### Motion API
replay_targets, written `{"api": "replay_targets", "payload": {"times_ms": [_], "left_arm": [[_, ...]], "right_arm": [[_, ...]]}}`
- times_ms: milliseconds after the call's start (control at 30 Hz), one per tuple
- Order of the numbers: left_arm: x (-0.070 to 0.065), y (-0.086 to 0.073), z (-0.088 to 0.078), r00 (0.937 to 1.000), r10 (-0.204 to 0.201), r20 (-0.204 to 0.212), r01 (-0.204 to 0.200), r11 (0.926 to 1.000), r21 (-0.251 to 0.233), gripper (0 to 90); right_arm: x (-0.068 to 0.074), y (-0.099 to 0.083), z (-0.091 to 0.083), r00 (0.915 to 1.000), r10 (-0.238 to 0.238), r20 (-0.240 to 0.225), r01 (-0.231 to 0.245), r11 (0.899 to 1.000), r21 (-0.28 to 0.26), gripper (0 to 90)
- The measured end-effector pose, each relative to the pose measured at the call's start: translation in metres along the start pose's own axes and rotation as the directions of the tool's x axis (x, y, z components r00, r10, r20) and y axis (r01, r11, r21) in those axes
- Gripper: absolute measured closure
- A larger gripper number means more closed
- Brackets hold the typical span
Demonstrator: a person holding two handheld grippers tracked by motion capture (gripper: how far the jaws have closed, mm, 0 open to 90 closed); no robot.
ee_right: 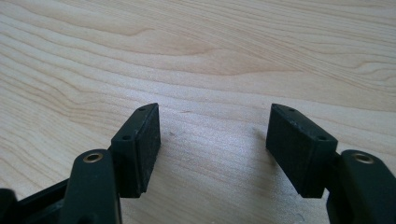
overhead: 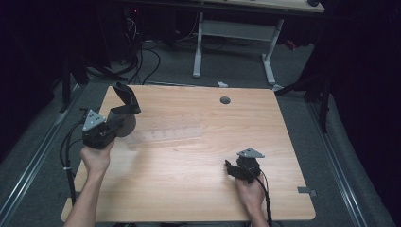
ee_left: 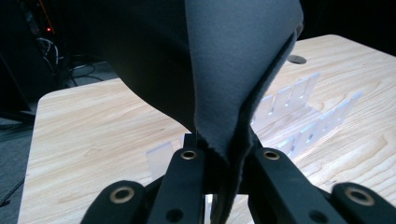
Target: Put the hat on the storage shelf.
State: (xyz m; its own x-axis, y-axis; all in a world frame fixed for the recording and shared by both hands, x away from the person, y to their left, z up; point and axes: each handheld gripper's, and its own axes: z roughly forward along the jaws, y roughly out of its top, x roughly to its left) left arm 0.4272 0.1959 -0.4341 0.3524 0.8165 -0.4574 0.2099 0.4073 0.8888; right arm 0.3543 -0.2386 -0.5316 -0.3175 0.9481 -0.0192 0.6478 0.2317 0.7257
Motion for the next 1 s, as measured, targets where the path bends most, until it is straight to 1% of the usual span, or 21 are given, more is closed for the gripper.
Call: {"api": "replay_targets", "payload": {"times_ms": [67,133,300,367,633,700,767,1000], "left_arm": [[0.003,-0.001,0.001,0.9999,0.0,-0.014,0.0,1.0,0.002,86.4],[0.003,-0.001,0.002,0.9998,-0.002,-0.019,0.002,1.0,0.0,86.4],[0.006,-0.004,0.004,0.9991,0.009,-0.04,-0.009,1.0,0.003,86.4],[0.007,-0.004,0.004,0.9991,0.0,-0.043,0.0,1.0,0.0,86.4],[0.006,-0.004,0.007,0.9984,-0.015,-0.055,0.015,0.9999,-0.003,86.2],[0.007,-0.002,0.009,0.9979,-0.033,-0.056,0.033,0.9994,0.002,86.2],[0.008,-0.002,0.01,0.9974,-0.042,-0.058,0.042,0.9991,0.001,86.1],[0.006,-0.002,0.012,0.9975,-0.04,-0.059,0.04,0.9992,0.004,86.1]], "right_arm": [[0.0,0.0,0.0,1.0,0.002,0.0,-0.002,1.0,0.0,35.5],[0.0,0.0,0.0,1.0,0.0,0.0,0.0,1.0,0.0,35.5],[0.0,0.0,0.0,1.0,0.0,0.0,0.0,1.0,0.0,35.5],[0.0,0.0,0.0,1.0,0.0,0.0,0.0,1.0,0.0,35.5],[0.0,0.0,0.0,1.0,0.0,0.0,0.0,1.0,0.0,35.5],[0.0,0.0,0.0,1.0,0.0,0.0,0.0,1.0,0.0,35.4],[0.0,0.0,0.0,1.0,0.0,-0.001,0.0,1.0,0.0,35.2],[0.0,0.0,0.0,1.0,-0.002,-0.003,0.002,1.0,0.001,34.9]]}}
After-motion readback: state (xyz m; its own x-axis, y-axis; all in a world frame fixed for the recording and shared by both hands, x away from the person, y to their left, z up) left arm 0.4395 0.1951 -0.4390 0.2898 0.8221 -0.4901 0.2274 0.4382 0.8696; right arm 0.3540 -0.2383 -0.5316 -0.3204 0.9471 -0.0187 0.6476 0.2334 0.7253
